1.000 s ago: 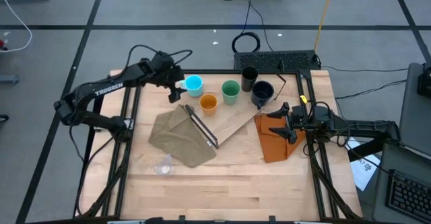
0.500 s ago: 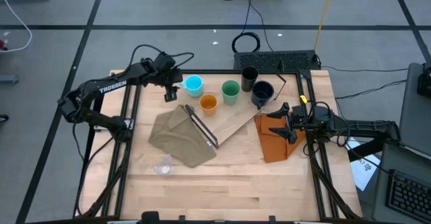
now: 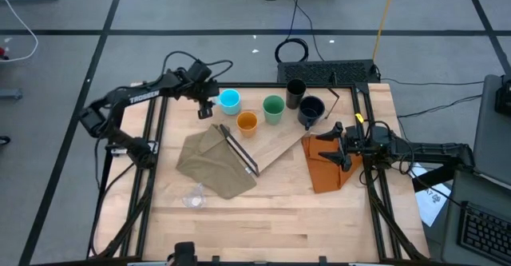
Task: Stack small to large cups/mugs on shelf
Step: Put the light blue mug on the shelf
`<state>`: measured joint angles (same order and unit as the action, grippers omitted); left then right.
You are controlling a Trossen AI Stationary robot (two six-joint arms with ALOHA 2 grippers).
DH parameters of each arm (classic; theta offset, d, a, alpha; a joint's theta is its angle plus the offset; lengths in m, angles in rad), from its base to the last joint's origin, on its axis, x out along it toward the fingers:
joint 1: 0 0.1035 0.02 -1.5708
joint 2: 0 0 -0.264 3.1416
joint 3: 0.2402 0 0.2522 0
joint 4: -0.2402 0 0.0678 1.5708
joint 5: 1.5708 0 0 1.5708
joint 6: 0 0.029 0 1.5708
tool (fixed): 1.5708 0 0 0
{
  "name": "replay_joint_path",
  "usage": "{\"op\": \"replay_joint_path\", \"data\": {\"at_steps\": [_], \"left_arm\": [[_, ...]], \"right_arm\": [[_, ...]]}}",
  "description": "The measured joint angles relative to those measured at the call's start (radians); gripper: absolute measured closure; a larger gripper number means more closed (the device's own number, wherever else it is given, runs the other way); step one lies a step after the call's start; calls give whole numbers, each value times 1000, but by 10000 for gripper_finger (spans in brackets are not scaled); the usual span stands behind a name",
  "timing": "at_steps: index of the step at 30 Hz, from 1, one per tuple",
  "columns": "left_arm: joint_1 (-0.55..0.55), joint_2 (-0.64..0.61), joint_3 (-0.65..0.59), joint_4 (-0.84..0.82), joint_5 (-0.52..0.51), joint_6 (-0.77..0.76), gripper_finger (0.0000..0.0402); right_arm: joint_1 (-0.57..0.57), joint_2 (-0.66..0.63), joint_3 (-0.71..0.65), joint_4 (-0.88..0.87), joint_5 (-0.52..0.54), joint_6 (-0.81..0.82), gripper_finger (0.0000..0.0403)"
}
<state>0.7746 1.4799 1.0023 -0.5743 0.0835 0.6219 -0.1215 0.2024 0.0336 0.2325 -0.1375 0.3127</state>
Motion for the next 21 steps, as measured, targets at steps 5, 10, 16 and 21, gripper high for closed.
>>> {"op": "replay_joint_path", "data": {"at_steps": [5,10,16,21], "left_arm": [[6,55,1,5,12,48,218],[13,73,1,48,-6,81,230],[14,72,1,93,3,87,233],[27,72,1,113,45,118,234]], "right_arm": [[0,0,0,0,0,1,80],[0,0,0,0,0,1,80],[0,0,0,0,0,1,80],[0,0,0,0,0,-2,80]]}}
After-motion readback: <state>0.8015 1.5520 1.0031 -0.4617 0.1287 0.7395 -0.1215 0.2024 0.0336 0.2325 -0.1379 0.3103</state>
